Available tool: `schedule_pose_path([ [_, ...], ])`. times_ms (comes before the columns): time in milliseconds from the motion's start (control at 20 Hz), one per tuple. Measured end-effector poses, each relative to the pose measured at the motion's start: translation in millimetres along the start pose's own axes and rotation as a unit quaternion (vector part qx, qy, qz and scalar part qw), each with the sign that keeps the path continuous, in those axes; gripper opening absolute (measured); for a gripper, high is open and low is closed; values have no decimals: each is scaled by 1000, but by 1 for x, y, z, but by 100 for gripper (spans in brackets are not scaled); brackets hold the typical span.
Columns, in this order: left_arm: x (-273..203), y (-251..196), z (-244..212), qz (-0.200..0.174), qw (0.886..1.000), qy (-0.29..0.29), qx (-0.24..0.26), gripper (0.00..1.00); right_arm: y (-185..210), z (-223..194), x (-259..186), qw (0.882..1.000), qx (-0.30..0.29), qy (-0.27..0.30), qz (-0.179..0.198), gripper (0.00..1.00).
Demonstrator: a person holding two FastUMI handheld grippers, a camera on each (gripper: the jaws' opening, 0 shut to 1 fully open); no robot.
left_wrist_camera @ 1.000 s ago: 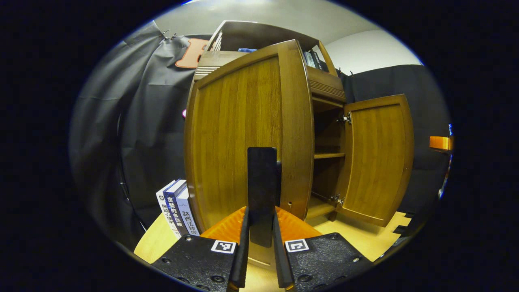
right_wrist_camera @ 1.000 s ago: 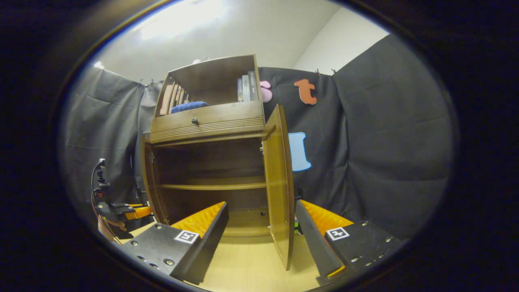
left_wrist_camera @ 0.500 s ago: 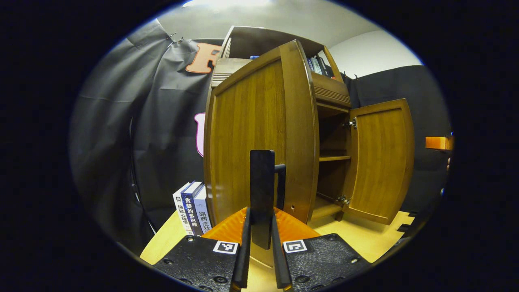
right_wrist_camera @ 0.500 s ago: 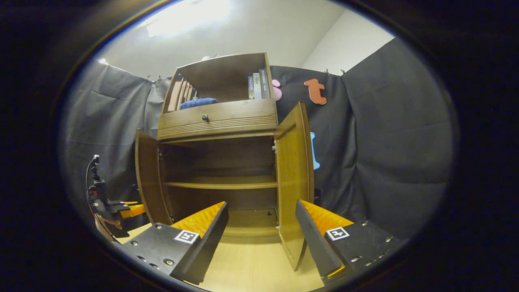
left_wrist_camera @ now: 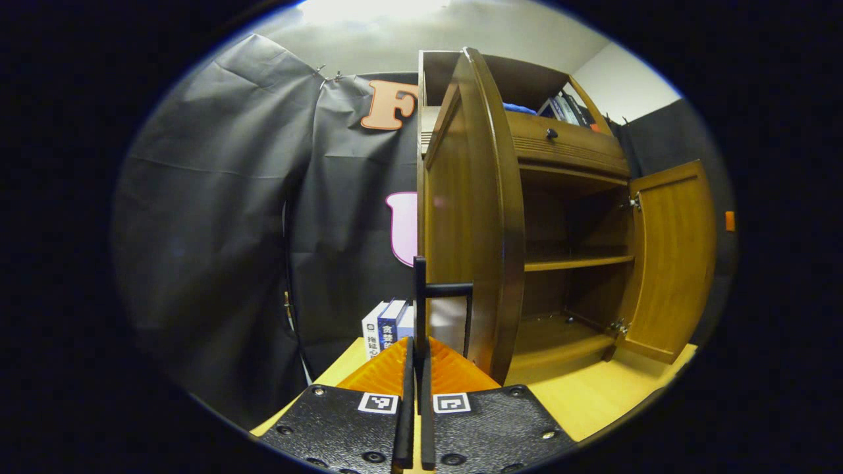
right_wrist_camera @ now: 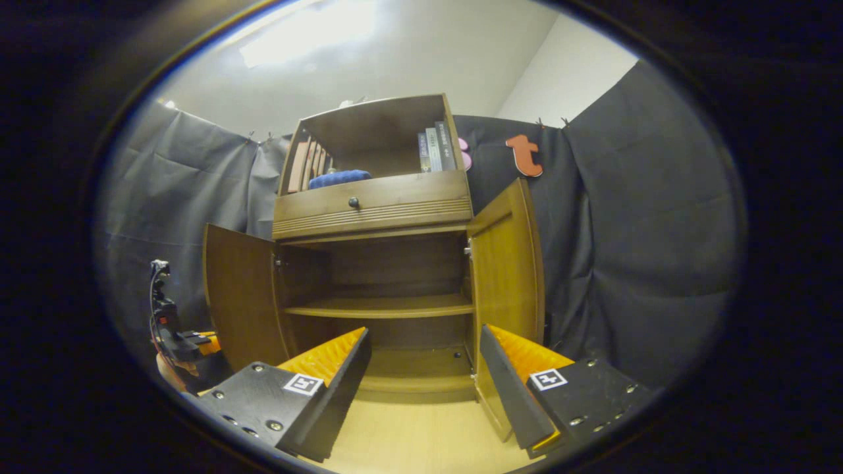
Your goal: Open the right door of the double-door shoe cabinet with the right hand, and open the left door with the left hand.
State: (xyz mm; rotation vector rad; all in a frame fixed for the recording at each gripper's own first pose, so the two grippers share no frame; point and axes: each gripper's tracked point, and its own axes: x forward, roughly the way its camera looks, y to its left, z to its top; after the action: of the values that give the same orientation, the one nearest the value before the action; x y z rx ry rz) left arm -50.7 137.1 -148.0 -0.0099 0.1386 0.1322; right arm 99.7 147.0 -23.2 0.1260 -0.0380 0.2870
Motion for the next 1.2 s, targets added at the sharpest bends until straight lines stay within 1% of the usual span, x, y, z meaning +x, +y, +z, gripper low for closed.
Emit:
schedule_pose_path([
  [50,-3,3,1,-4,1000,2,4,0,3,-3,2,1000,-1,2,2,94],
  [150,-3,13,3,-11,1000,3,16,5,9,-6,4,1000,0,6,7,94],
  [300,-1,29,0,-33,999,11,7,4,18,-3,3,1000,5,3,14,93],
  [550,3,45,0,-65,998,2,0,1,21,8,-6,1000,16,-21,5,94],
  [750,6,56,0,-101,995,1,18,2,26,7,-7,999,24,-25,4,94],
  [800,8,60,-1,-110,994,3,12,0,29,6,-8,999,27,-25,0,93],
  [850,8,64,0,-119,993,3,5,1,35,4,-13,999,29,-25,-2,98],
  [950,8,63,2,-141,990,-2,-8,1,45,0,-18,999,28,-25,2,98],
  [1000,7,64,1,-144,990,-3,-8,4,49,0,-19,999,26,-24,4,98],
  [1050,6,63,0,-147,989,-5,-5,2,54,-1,-20,999,24,-24,6,100],
  [1150,4,59,1,-154,988,-9,-2,3,65,-3,-23,999,19,-25,14,96],
  [1200,4,60,0,-152,988,-7,0,6,68,-5,-23,999,16,-23,17,94],
])
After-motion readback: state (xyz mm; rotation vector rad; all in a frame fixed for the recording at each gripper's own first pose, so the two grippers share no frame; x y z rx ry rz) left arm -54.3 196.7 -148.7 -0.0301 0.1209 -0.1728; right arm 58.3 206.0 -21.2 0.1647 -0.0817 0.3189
